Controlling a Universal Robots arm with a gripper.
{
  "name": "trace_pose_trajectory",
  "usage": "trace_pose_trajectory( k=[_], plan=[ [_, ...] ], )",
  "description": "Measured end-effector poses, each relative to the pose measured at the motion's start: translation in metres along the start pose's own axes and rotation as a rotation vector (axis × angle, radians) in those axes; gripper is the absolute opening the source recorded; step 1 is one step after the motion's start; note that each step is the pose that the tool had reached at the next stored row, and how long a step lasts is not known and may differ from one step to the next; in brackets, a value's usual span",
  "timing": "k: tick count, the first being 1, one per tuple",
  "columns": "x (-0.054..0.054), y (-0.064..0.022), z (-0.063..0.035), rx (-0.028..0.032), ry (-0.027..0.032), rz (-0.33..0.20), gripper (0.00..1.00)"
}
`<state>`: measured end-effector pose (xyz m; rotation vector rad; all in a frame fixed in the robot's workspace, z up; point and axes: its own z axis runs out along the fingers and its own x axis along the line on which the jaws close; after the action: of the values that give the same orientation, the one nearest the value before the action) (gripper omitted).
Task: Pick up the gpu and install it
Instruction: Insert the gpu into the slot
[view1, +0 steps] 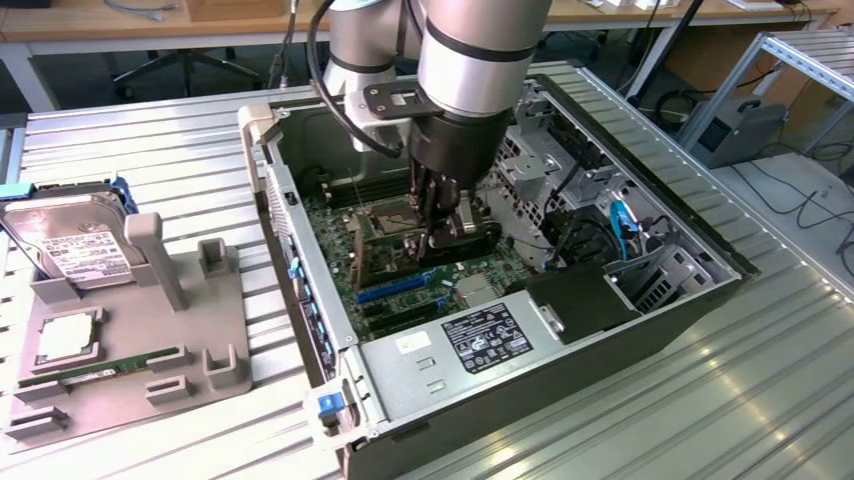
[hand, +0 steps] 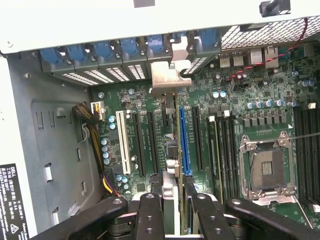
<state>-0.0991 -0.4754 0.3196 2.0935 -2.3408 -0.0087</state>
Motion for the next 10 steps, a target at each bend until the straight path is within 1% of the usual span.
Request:
trace_pose_trajectory(
  k=[10],
  plan=[
    [-0.001,0.0002,0.0029,0.0,0.0,0.0,0.27]
  ],
)
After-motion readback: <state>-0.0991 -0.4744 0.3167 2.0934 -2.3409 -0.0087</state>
